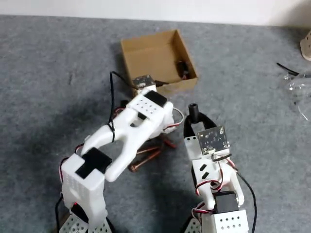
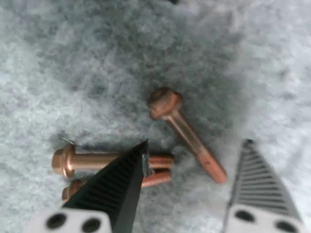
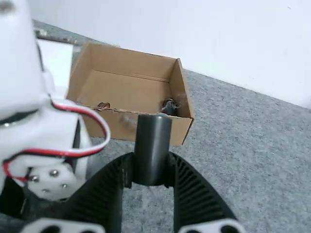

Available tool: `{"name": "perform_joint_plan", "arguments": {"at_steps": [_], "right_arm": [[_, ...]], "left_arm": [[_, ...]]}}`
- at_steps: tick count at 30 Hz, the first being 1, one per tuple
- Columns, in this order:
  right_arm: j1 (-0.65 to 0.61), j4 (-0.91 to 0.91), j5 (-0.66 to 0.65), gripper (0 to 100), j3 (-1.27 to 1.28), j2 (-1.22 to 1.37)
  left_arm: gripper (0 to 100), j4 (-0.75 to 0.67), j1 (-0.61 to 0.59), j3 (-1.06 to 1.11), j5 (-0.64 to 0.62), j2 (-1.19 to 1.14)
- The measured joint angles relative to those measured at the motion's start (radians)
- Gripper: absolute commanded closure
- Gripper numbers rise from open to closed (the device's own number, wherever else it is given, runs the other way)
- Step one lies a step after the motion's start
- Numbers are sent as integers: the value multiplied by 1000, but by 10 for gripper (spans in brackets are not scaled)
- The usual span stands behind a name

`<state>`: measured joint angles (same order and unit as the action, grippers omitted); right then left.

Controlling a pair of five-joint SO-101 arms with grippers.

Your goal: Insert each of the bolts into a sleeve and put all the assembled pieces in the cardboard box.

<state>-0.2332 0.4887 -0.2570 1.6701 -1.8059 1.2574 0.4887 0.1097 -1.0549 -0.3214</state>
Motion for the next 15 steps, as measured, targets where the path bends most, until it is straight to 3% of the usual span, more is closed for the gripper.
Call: {"name": "perform_joint_plan", "arguments": {"at_steps": [9, 15], "right_arm": [[0, 0, 0, 995, 0, 0], [0, 0, 0, 995, 0, 0]], "left_arm": [[778, 3, 2, -21, 0, -77], [780, 121, -2, -107, 0, -91]]}}
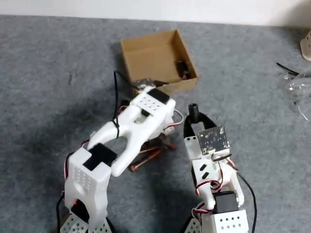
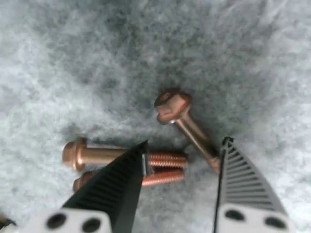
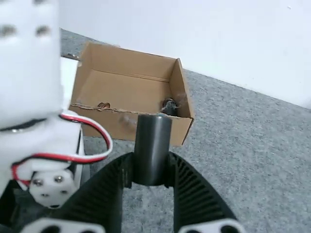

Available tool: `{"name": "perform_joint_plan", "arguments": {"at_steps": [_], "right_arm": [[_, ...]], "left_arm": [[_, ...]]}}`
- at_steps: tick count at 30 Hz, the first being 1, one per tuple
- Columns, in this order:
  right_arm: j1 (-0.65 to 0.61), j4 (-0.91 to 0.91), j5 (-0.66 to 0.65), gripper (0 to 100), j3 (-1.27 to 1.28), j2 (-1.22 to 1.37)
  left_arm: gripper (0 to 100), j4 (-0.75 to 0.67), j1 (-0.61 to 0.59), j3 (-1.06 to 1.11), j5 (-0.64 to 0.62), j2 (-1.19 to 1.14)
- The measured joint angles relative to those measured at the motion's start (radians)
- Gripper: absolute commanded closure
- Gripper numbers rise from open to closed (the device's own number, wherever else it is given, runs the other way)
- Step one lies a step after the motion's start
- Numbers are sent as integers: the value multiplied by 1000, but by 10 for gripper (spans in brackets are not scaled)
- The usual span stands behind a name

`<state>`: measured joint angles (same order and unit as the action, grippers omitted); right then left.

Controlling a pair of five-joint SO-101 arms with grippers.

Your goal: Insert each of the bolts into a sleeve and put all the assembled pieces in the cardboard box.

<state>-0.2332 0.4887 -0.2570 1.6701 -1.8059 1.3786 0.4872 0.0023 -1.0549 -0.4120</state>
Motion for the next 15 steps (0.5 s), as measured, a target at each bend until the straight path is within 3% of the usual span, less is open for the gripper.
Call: {"name": "perform_joint_plan", "arguments": {"at_steps": [15], "right_arm": [[0, 0, 0, 995, 0, 0]], "left_arm": [[780, 23, -3, -20, 0, 0]]}}
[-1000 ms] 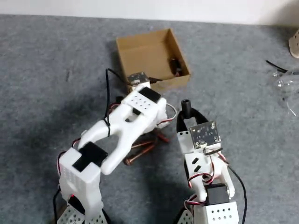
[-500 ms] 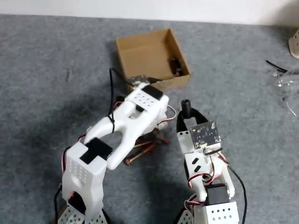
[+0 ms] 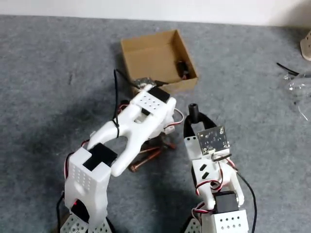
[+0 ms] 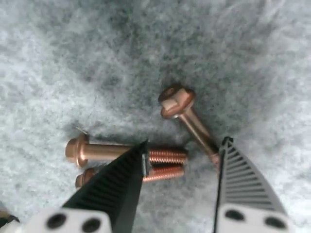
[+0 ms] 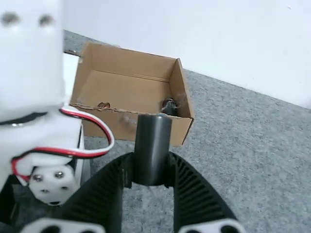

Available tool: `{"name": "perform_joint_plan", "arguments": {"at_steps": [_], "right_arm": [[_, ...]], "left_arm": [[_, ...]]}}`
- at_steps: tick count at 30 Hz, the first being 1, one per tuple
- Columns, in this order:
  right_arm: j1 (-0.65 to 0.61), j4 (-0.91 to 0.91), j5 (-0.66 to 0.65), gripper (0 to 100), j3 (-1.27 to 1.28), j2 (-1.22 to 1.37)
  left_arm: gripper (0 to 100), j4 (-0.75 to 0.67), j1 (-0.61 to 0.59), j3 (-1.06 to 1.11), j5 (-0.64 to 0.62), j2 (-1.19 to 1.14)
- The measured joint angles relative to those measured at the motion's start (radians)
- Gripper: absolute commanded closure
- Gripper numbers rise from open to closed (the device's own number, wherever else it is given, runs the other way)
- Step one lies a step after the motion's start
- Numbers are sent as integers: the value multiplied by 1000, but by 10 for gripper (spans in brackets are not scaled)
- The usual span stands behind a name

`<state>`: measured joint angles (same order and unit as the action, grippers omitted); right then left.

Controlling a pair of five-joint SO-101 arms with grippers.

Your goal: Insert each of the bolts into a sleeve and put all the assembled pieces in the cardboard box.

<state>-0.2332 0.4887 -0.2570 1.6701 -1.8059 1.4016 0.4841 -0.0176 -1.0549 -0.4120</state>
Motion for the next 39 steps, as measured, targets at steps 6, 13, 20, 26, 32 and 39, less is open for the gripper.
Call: {"name": "perform_joint_plan", "arguments": {"at_steps": [6, 13, 20, 26, 32, 39], "right_arm": [[0, 0, 0, 995, 0, 0], [0, 0, 0, 995, 0, 0], [0, 0, 0, 995, 0, 0], [0, 0, 0, 995, 0, 0], [0, 0, 0, 995, 0, 0], [0, 0, 0, 995, 0, 0]], "left_arm": [[780, 5, -17, -66, 0, -109], [1000, 94, -31, -235, 0, -222], [995, 153, -29, -353, 0, -313], [995, 241, -41, -416, -3, -324], [996, 285, -95, -465, 81, -324], [996, 288, -91, -499, 106, -324]]}}
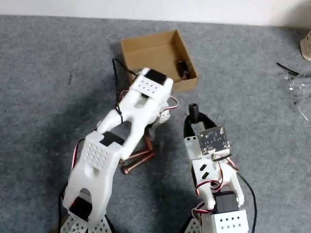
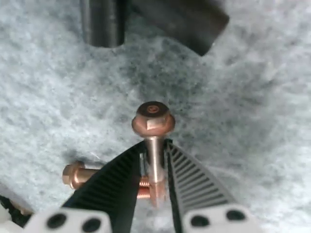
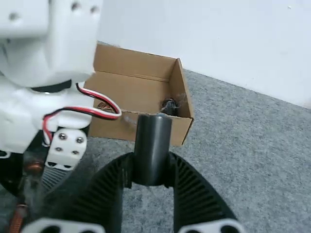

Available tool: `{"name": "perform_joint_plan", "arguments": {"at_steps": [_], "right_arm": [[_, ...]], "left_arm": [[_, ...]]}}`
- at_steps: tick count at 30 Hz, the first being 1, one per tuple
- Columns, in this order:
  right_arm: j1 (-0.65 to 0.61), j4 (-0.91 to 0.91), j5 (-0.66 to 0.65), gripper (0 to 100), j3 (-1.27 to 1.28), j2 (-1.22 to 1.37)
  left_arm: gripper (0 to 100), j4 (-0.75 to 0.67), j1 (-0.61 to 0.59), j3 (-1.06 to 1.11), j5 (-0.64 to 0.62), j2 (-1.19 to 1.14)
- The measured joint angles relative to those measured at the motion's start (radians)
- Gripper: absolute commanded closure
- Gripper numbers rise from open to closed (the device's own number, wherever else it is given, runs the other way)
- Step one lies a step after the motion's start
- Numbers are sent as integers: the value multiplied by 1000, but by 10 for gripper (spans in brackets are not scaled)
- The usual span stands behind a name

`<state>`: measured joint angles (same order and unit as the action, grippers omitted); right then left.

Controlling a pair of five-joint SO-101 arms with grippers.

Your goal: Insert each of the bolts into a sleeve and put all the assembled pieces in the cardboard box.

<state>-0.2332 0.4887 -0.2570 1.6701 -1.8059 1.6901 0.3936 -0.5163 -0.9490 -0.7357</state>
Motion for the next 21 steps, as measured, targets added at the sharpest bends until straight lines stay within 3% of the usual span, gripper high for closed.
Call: {"name": "perform_joint_plan", "arguments": {"at_steps": [7, 17, 21], "right_arm": [[0, 0, 0, 995, 0, 0], [0, 0, 0, 995, 0, 0], [0, 0, 0, 995, 0, 0]], "left_arm": [[996, 46, -3, 32, 87, 106], [996, 41, 15, 347, 92, 528], [996, -25, 12, 485, 92, 713]]}}
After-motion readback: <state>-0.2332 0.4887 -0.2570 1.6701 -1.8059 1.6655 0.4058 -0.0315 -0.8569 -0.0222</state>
